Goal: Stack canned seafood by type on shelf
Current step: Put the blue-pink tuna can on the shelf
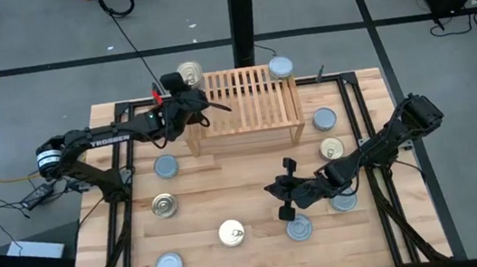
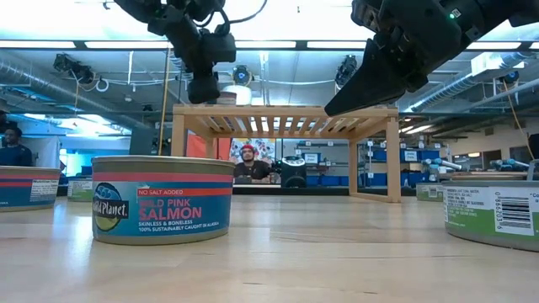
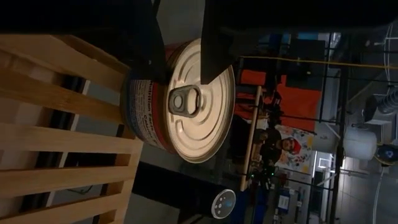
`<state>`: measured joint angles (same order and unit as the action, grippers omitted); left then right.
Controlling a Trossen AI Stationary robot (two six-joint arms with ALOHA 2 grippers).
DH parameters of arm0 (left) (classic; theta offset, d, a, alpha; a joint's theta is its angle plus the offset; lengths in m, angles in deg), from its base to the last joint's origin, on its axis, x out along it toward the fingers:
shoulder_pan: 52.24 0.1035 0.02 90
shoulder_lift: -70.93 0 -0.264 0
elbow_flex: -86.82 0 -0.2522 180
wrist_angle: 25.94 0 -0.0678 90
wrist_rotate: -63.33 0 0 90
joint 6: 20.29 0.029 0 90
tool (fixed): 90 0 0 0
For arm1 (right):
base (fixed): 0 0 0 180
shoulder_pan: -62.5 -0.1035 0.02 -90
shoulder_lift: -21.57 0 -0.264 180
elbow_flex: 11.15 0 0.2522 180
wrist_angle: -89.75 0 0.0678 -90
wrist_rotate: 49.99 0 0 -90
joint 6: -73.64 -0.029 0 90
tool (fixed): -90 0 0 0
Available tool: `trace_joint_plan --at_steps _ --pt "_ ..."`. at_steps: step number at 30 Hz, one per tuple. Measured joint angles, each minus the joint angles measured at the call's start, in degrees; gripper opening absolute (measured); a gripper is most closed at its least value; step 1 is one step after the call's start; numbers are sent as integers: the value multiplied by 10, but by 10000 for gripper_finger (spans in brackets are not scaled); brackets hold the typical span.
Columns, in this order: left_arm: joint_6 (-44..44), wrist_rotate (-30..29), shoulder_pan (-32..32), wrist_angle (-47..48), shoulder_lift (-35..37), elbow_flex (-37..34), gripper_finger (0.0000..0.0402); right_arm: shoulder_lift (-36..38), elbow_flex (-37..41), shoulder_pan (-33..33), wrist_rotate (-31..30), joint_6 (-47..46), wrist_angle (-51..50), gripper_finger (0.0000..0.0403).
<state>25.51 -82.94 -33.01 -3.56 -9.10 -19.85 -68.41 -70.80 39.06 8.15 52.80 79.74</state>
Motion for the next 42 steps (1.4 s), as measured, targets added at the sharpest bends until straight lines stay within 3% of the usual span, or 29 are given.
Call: trace_joint_plan --at_steps 8,17,28,38,42 --pt "3 -2 0 -7 0 0 92 0 0 0 0 0 0 11" --pt "58 -12 13 -77 0 0 91 0 0 0 0 0 0 11" --pt "63 -9 38 -75 0 0 91 0 0 0 0 0 0 11" --pt "56 -35 8 -72 5 0 89 0 0 0 0 0 0 11" --pt "11 -4 -11 -55 34 0 74 0 0 0 7 0 -2 11"
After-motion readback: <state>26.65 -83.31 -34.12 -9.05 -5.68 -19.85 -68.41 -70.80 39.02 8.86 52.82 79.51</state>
